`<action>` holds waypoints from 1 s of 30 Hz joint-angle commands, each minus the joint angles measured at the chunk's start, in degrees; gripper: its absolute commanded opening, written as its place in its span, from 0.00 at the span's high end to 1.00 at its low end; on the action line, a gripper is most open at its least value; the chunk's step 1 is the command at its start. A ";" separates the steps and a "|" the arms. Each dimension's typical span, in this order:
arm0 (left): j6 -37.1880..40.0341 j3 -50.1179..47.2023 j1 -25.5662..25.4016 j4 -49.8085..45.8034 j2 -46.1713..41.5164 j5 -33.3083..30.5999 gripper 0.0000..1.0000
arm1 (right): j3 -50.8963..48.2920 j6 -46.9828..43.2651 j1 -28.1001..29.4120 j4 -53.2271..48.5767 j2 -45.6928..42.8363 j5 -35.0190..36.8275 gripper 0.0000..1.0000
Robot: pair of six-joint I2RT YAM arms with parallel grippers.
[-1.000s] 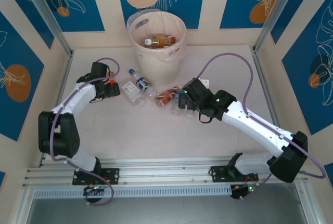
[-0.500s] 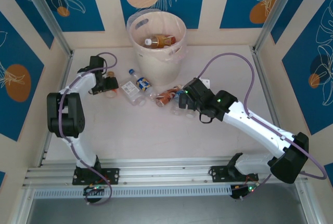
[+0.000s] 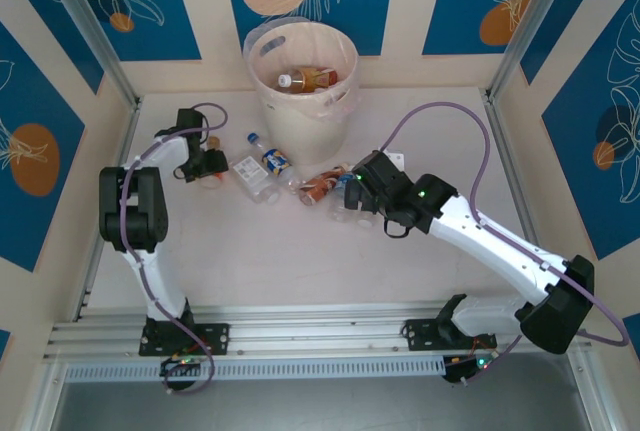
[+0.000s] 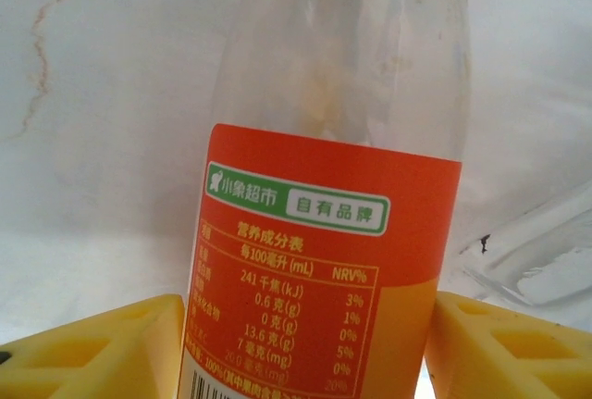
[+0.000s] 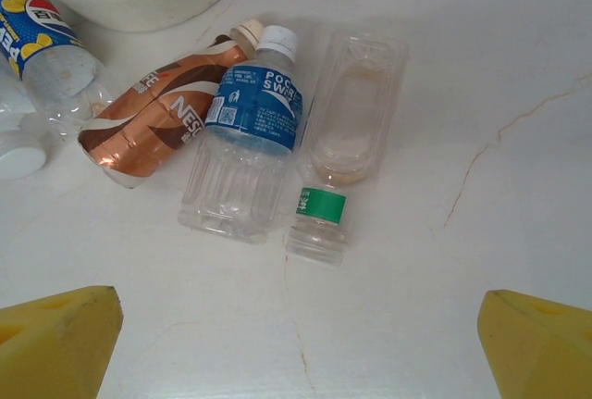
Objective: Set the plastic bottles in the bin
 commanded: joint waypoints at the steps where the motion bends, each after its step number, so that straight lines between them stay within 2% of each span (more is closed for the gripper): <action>1: -0.39 1.15 0.85 -0.69 1.93 0.03 0.36 | 0.72 1.25 0.36 -0.73 -1.50 1.64 0.01; 13: -0.83 1.91 1.30 -0.52 4.65 -0.84 0.30 | 0.28 1.25 0.54 -1.16 -2.72 2.26 0.01; 16: -1.05 1.87 1.30 -0.42 4.73 -1.11 0.33 | 0.23 1.24 0.54 -1.30 -2.80 2.44 0.01; 22: -1.12 1.69 1.30 -0.69 2.98 -2.06 0.48 | 0.06 1.27 0.62 -1.52 -3.15 2.70 0.01; 30: -1.86 0.88 1.15 -1.41 -6.11 -1.00 0.49 | -0.28 1.42 0.58 -1.20 -3.83 3.37 0.01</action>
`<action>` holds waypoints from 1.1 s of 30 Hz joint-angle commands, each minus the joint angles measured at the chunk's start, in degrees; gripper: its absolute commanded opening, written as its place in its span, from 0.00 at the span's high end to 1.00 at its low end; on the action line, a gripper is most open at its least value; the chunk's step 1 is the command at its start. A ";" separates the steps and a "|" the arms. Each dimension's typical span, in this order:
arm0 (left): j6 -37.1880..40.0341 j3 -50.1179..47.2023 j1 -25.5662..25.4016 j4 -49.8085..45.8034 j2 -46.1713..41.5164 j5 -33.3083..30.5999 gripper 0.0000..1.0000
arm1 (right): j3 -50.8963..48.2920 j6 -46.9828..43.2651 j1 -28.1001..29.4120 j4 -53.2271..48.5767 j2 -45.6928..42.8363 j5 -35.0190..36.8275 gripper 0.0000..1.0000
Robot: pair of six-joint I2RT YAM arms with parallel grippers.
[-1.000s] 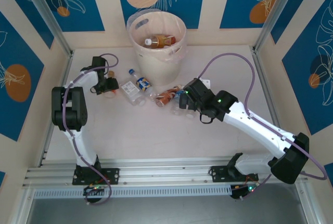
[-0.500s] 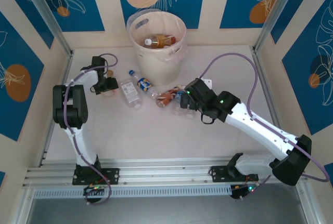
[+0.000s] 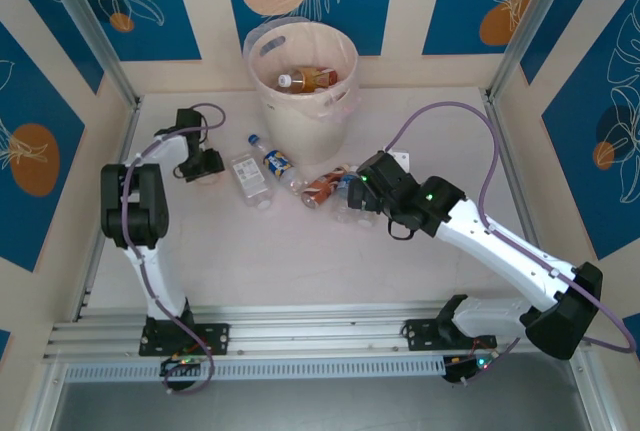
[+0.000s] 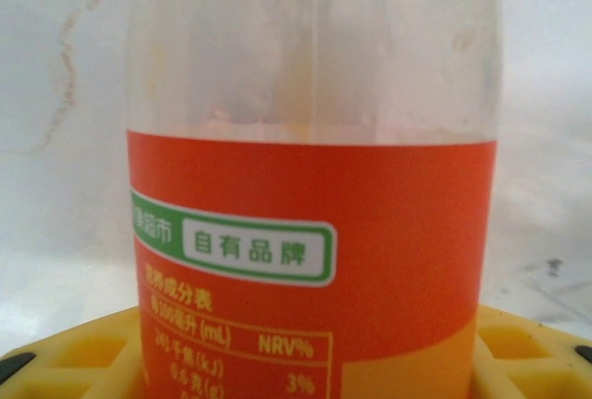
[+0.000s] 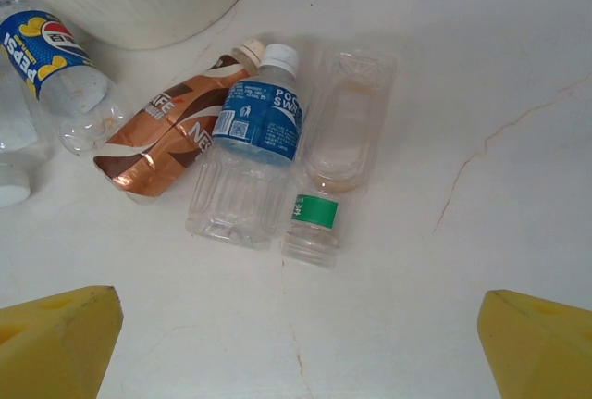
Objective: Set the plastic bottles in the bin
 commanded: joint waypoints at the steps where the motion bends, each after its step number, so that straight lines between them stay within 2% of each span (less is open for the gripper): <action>1: -0.92 -0.41 0.38 -1.19 -8.05 0.51 0.49 | -0.45 1.42 0.35 -0.39 -1.67 2.22 0.01; 10: -3.19 2.24 -4.37 -1.72 -22.02 3.51 0.50 | -1.26 1.83 0.47 0.43 -1.69 2.15 0.01; 17: -3.78 11.63 -11.24 -2.33 -26.55 3.00 0.51 | -1.34 2.09 0.56 0.43 -1.69 2.41 0.01; 25: -4.26 25.08 -17.72 -1.50 -22.34 4.64 0.50 | -1.30 2.91 0.97 0.35 -1.69 2.15 0.01; 33: -3.40 41.27 -21.13 -0.84 -10.19 5.04 0.50 | -0.74 3.46 1.82 -0.86 -2.25 2.97 0.01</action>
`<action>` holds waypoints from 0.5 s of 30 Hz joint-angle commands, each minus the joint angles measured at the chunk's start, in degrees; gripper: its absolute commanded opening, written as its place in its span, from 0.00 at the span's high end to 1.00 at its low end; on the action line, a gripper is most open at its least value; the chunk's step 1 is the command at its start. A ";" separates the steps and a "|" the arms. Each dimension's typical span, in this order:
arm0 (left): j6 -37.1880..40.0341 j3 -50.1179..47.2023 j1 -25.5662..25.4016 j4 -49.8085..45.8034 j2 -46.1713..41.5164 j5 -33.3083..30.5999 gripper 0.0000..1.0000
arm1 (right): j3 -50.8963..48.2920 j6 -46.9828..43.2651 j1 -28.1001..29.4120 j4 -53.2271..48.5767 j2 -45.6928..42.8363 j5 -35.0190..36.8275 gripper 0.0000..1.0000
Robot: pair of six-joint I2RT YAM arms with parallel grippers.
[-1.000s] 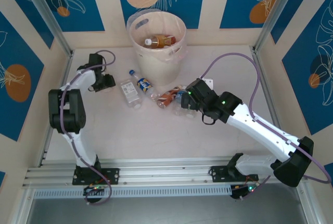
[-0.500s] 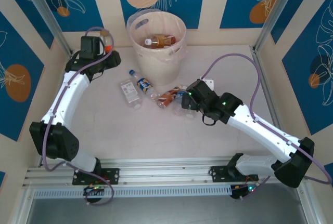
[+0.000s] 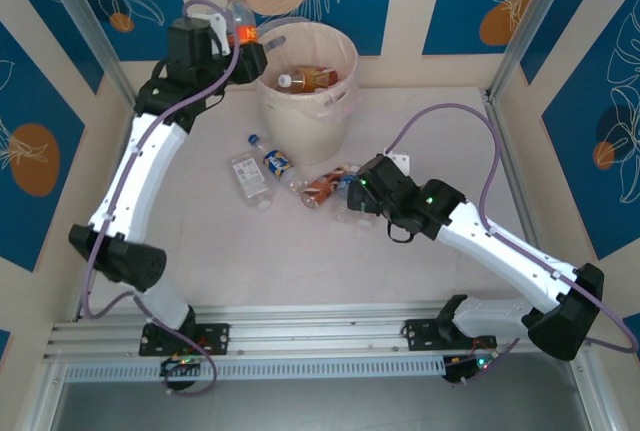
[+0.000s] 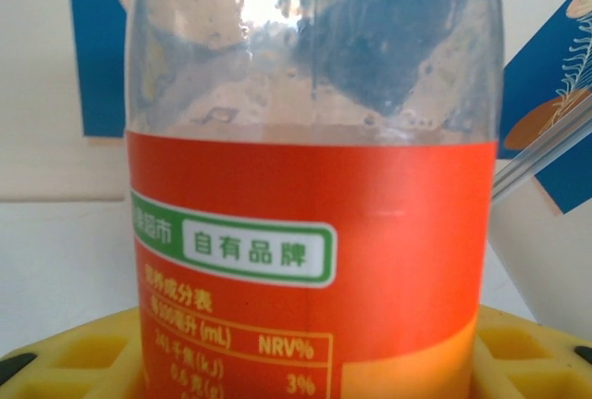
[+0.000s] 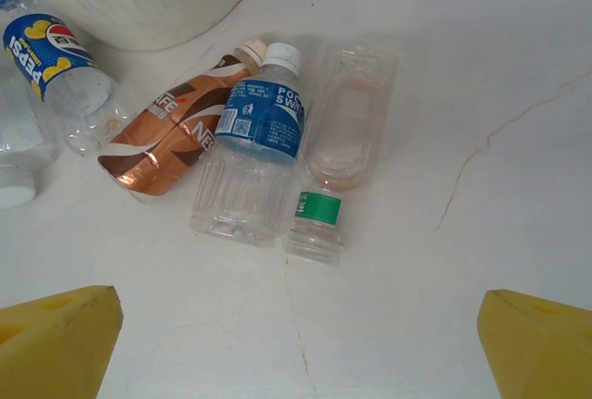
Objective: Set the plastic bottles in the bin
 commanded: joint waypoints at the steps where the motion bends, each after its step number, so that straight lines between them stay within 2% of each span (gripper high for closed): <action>1: 0.38 6.90 -1.34 0.56 6.01 1.37 0.50 | 0.05 2.03 0.68 -1.29 -1.80 2.10 0.01; 9: 3.25 24.36 -2.12 -3.06 21.75 2.01 0.50 | 0.87 3.06 1.68 -4.51 -4.06 3.34 0.01; 15: 5.47 26.86 -2.23 -3.61 26.94 0.63 0.49 | 1.81 4.27 2.26 -8.34 -6.26 5.19 0.01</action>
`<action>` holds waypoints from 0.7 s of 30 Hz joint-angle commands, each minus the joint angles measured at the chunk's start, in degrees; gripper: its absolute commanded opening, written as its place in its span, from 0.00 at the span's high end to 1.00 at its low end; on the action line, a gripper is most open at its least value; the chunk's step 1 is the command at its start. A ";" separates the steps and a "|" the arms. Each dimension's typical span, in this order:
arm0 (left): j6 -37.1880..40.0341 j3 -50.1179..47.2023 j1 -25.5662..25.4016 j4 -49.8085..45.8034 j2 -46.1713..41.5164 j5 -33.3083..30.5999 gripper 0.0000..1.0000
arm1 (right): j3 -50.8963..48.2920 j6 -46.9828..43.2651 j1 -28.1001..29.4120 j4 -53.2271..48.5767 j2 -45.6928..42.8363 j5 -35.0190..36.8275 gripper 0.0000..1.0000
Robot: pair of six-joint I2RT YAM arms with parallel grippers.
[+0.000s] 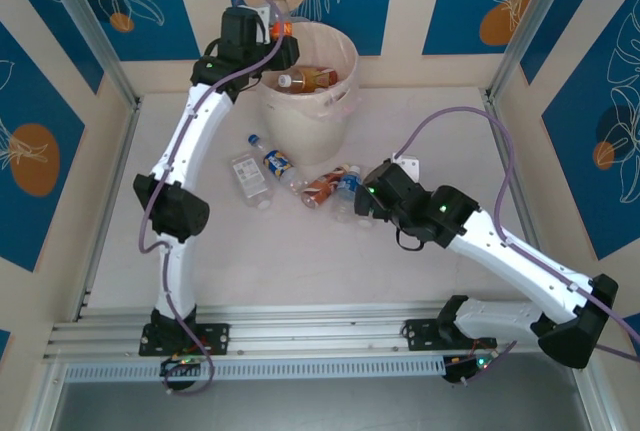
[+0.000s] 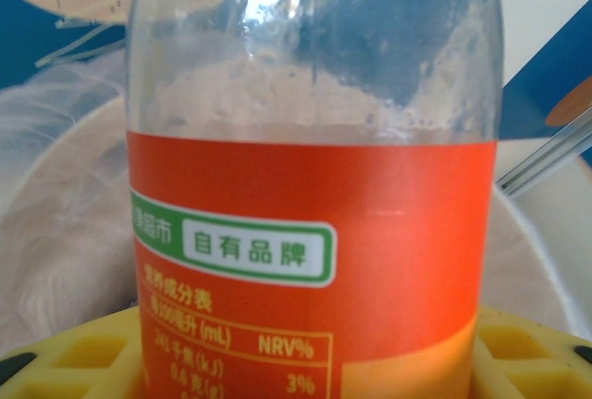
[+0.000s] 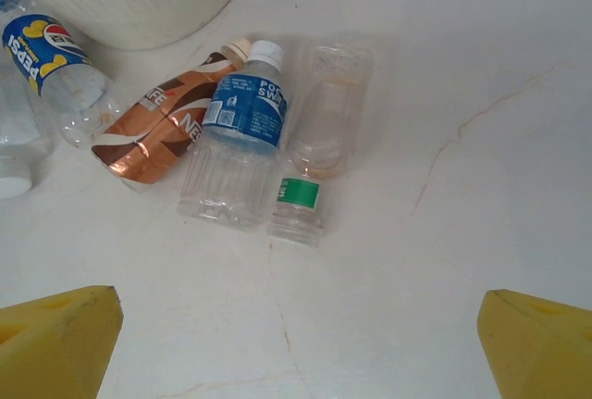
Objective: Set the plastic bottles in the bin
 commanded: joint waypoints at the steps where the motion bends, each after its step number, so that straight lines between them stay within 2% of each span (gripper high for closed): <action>1: 2.70 2.74 -0.56 -0.81 1.49 -0.53 0.49 | 1.77 2.80 0.40 -3.47 -2.12 3.15 0.01; 8: 4.22 2.76 -0.55 -1.61 4.92 -1.09 0.48 | 0.45 3.31 0.64 -1.78 -3.32 2.70 0.01; 21: 4.64 3.45 -0.68 -2.66 6.87 -1.13 0.32 | 0.01 3.28 0.99 -1.90 -2.49 3.93 0.01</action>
